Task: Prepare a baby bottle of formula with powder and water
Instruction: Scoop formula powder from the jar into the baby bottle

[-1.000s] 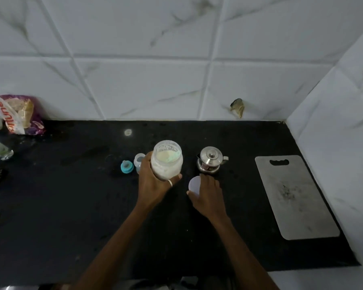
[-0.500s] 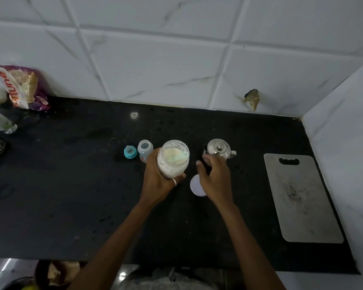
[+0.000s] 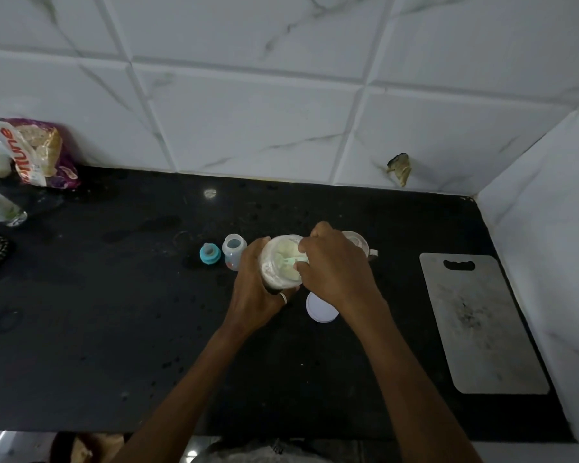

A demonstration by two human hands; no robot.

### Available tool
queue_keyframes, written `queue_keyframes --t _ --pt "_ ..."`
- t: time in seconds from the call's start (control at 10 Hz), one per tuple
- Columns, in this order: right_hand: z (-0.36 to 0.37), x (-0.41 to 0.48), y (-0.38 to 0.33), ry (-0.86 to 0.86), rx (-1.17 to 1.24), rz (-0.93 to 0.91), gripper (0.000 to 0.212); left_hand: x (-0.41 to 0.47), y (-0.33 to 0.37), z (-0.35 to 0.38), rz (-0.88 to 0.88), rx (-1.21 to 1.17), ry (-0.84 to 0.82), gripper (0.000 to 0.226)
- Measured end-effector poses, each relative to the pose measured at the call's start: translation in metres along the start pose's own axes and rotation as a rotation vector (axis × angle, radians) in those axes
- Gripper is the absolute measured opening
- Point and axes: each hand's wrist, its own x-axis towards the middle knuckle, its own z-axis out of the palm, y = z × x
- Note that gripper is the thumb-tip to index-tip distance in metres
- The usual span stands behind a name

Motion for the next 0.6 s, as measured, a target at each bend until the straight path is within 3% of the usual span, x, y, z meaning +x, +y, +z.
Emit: queue_keyframes --t 0.2,0.3,0.4,0.5,0.6 --pt "0.005 0.001 -0.009 0.030 -0.023 0.021 0.013 0.001 -0.007 -0.003 -0.009 0.092 -0.009 0.089" --pt "0.008 -0.001 -0.010 0.162 0.014 -0.021 0.020 0.006 -0.010 0.000 -0.093 0.132 -0.041 0.092" --pt "0.015 -0.004 -0.003 0.321 0.067 -0.109 0.023 0.001 0.004 -0.008 -0.049 0.155 0.037 0.080" --pt "0.019 -0.006 0.001 0.390 0.039 -0.199 0.019 0.001 0.001 -0.010 -0.029 0.120 0.034 0.082" --pt "0.021 -0.009 0.003 0.472 0.007 -0.234 0.032 0.005 -0.010 -0.008 -0.030 0.079 0.012 0.091"
